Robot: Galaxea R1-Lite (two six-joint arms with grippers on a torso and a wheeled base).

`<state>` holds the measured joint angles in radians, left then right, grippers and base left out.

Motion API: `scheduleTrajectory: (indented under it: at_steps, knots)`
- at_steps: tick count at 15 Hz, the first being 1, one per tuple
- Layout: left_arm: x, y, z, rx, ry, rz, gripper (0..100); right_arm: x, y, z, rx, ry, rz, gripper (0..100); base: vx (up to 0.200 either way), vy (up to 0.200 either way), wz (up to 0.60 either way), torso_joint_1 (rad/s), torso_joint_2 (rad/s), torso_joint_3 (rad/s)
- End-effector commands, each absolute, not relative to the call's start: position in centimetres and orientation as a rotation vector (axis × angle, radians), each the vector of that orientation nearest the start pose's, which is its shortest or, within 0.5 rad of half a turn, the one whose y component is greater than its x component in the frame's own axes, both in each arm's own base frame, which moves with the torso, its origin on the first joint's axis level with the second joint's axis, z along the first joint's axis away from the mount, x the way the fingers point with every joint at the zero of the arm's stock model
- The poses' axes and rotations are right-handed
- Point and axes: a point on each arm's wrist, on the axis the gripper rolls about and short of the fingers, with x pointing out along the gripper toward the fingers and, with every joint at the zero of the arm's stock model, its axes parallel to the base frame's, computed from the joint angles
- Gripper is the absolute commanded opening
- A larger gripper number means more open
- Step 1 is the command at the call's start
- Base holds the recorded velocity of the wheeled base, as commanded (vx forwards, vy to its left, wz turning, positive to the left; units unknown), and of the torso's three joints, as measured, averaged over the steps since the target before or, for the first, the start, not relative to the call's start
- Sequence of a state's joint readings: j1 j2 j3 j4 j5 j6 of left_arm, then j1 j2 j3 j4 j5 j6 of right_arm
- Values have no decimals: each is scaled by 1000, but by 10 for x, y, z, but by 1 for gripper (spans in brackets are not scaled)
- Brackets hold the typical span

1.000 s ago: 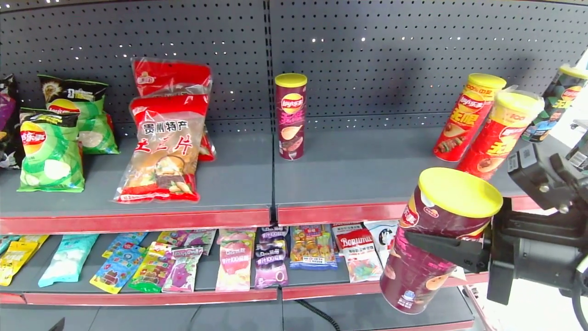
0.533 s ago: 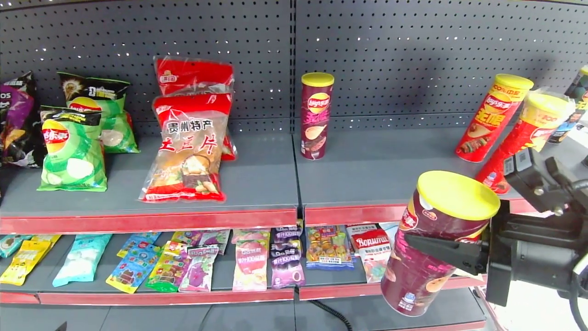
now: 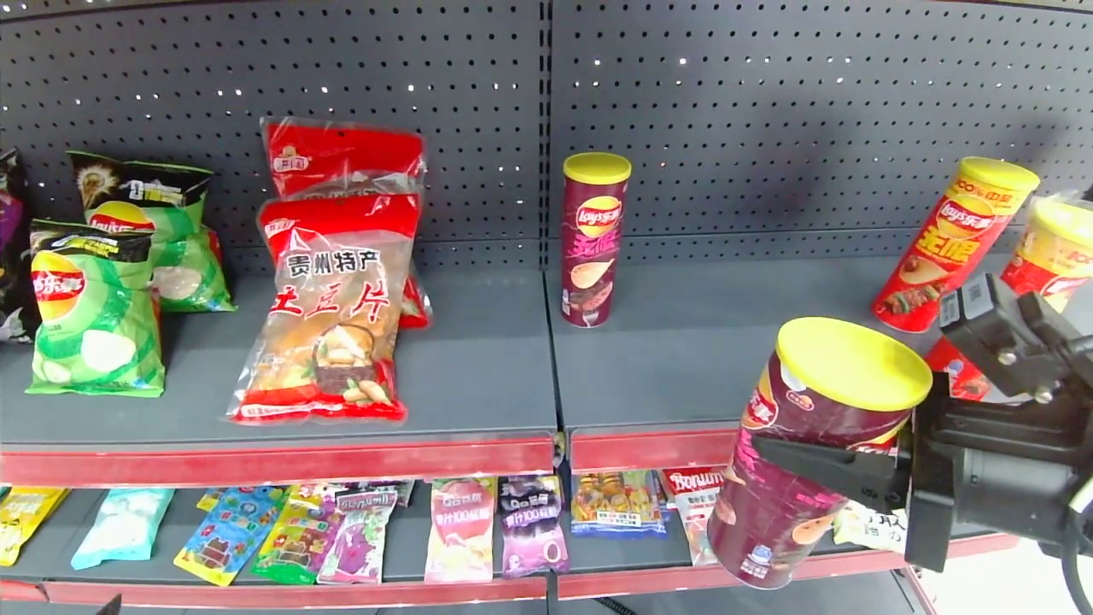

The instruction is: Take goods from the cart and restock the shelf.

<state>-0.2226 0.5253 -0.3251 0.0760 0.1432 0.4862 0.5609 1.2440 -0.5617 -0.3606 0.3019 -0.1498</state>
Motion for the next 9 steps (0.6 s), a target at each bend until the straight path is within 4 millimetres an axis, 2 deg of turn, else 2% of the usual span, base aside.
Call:
scheduleTrajectory:
  at_steps: [1,5,8,9]
  knots:
    - [25,-2,163,532,243,-143,100,152,103,200,-183,266,880,0,0,0,0,0,0,0]
    - [33,-4,172,529,217,-146,100,152,104,204,-181,252,879,0,0,0,0,0,0,0]
    - [53,-10,187,529,225,-199,100,148,101,207,-179,233,880,0,0,0,0,0,0,0]
    - [66,-15,198,538,226,-252,100,147,101,207,-179,230,880,0,0,0,0,0,0,0]
